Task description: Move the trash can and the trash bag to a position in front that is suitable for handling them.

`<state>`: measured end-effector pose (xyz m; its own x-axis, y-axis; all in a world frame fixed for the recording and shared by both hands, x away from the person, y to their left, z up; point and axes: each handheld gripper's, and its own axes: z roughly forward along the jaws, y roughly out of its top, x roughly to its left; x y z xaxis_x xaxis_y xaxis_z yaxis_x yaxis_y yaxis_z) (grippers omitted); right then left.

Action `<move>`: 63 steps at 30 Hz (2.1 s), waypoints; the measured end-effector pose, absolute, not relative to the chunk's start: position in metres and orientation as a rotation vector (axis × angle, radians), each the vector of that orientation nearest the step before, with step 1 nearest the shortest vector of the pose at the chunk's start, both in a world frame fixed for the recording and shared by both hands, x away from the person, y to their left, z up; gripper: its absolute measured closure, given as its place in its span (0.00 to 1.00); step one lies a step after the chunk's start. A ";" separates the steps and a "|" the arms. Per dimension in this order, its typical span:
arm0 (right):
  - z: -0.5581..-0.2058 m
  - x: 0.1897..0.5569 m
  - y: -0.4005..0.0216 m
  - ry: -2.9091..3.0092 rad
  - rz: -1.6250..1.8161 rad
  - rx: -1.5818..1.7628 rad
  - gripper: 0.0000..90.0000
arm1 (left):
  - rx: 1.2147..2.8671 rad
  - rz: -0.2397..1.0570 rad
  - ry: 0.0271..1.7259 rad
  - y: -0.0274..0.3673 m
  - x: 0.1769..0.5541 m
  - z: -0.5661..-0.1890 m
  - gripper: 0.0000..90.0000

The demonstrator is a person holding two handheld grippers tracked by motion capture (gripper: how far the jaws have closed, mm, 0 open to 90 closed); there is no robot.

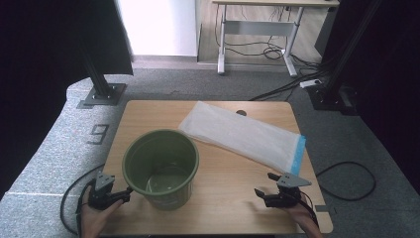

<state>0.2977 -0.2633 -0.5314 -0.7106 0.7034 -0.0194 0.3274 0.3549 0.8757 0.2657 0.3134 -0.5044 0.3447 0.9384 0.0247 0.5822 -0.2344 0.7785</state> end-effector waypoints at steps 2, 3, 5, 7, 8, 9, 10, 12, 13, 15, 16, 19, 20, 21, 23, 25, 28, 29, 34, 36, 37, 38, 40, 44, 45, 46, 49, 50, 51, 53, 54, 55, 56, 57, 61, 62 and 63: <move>-0.531 0.297 -0.266 2.219 1.298 0.916 0.20 | 1.918 0.665 1.313 0.313 0.264 -0.503 0.22; -0.531 0.297 -0.266 2.219 1.298 0.916 0.20 | 1.920 0.663 1.292 0.312 0.261 -0.500 0.22; -0.531 0.298 -0.270 2.207 1.291 0.933 0.20 | 1.934 0.653 1.274 0.311 0.258 -0.497 0.16; -0.531 0.302 -0.276 2.187 1.300 0.961 0.21 | 1.950 0.631 1.250 0.310 0.250 -0.493 0.16; -0.530 0.304 -0.277 2.184 1.312 0.965 0.21 | 1.946 0.626 1.245 0.311 0.247 -0.492 0.16; -0.530 0.306 -0.278 2.181 1.338 0.963 0.21 | 1.941 0.615 1.241 0.311 0.243 -0.490 0.16; -0.530 0.306 -0.278 2.181 1.338 0.963 0.21 | 1.941 0.615 1.241 0.311 0.243 -0.490 0.15; -0.528 0.310 -0.279 2.174 1.406 0.975 0.21 | 1.920 0.599 1.246 0.310 0.237 -0.488 0.15; -0.526 0.313 -0.279 2.171 1.438 0.973 0.21 | 1.912 0.552 1.205 0.308 0.231 -0.487 0.15; -0.526 0.315 -0.277 2.176 1.435 0.960 0.21 | 1.922 0.529 1.159 0.302 0.225 -0.485 0.14; -0.526 0.315 -0.276 2.181 1.433 0.955 0.21 | 1.930 0.520 1.129 0.299 0.223 -0.484 0.14; -0.526 0.315 -0.275 2.194 1.422 0.944 0.21 | 1.925 0.503 1.064 0.293 0.220 -0.480 0.14; -0.526 0.315 -0.275 2.198 1.406 0.939 0.21 | 1.918 0.472 1.008 0.289 0.220 -0.478 0.14; -0.526 0.314 -0.275 2.196 1.404 0.940 0.21 | 1.922 0.465 0.984 0.286 0.220 -0.477 0.13; -0.526 0.314 -0.276 2.193 1.401 0.944 0.21 | 1.928 0.466 0.952 0.283 0.220 -0.476 0.12; -0.526 0.313 -0.276 2.190 1.388 0.952 0.21 | 1.942 0.456 0.905 0.278 0.221 -0.477 0.12; -0.528 0.310 -0.276 2.198 1.368 0.958 0.21 | 1.952 0.447 0.870 0.270 0.227 -0.478 0.10; -0.527 0.306 -0.276 2.198 1.363 0.959 0.21 | 1.963 0.444 0.866 0.268 0.230 -0.479 0.10; -0.528 0.298 -0.278 2.219 1.333 0.944 0.21 | 1.990 0.425 0.854 0.260 0.244 -0.482 0.10; -0.529 0.297 -0.278 2.223 1.324 0.942 0.21 | 1.994 0.421 0.847 0.258 0.247 -0.482 0.10; -0.531 0.294 -0.281 2.243 1.306 0.945 0.21 | 1.998 0.419 0.835 0.255 0.252 -0.483 0.11; -0.532 0.293 -0.282 2.248 1.308 0.950 0.21 | 1.999 0.421 0.827 0.253 0.254 -0.484 0.11; -0.532 0.290 -0.283 2.251 1.310 0.955 0.21 | 2.002 0.422 0.817 0.251 0.257 -0.484 0.12; -0.530 0.281 -0.284 2.247 1.297 0.947 0.21 | 2.005 0.409 0.783 0.241 0.268 -0.485 0.15; -0.529 0.276 -0.287 2.238 1.287 0.948 0.21 | 2.010 0.406 0.770 0.236 0.272 -0.485 0.16; -0.529 0.275 -0.288 2.232 1.285 0.957 0.21 | 2.013 0.401 0.762 0.233 0.275 -0.485 0.16; -0.529 0.270 -0.293 2.210 1.284 0.985 0.21 | 2.015 0.383 0.741 0.226 0.282 -0.485 0.16; -0.530 0.270 -0.294 2.205 1.282 0.995 0.21 | 2.017 0.377 0.734 0.224 0.284 -0.484 0.16; -0.530 0.270 -0.294 2.205 1.282 0.995 0.21 | 2.020 0.375 0.724 0.221 0.287 -0.484 0.16; -0.530 0.268 -0.295 2.198 1.278 1.002 0.21 | 2.025 0.371 0.712 0.216 0.291 -0.482 0.16; -0.530 0.267 -0.296 2.194 1.276 1.007 0.21 | 2.029 0.372 0.701 0.210 0.296 -0.481 0.16; -0.530 0.267 -0.296 2.194 1.276 1.007 0.21 | 2.029 0.372 0.701 0.210 0.296 -0.481 0.16; -0.530 0.266 -0.297 2.188 1.279 1.016 0.21 | 2.028 0.374 0.691 0.204 0.301 -0.479 0.16; -0.530 0.266 -0.297 2.188 1.279 1.016 0.21 | 2.028 0.374 0.691 0.204 0.301 -0.479 0.17; -0.531 0.265 -0.298 2.186 1.270 1.024 0.21 | 2.029 0.396 0.681 0.185 0.312 -0.474 0.16; -0.531 0.265 -0.298 2.186 1.271 1.023 0.21 | 2.031 0.400 0.680 0.181 0.314 -0.473 0.17; -0.531 0.265 -0.298 2.186 1.271 1.023 0.21 | 2.031 0.400 0.680 0.181 0.314 -0.473 0.17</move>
<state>0.2651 -0.2976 -0.5312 -0.6460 0.7632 0.0128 0.3887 0.3146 0.8660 0.3139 0.1814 -0.4734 0.7940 0.6078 0.0123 0.3068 -0.4181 0.8550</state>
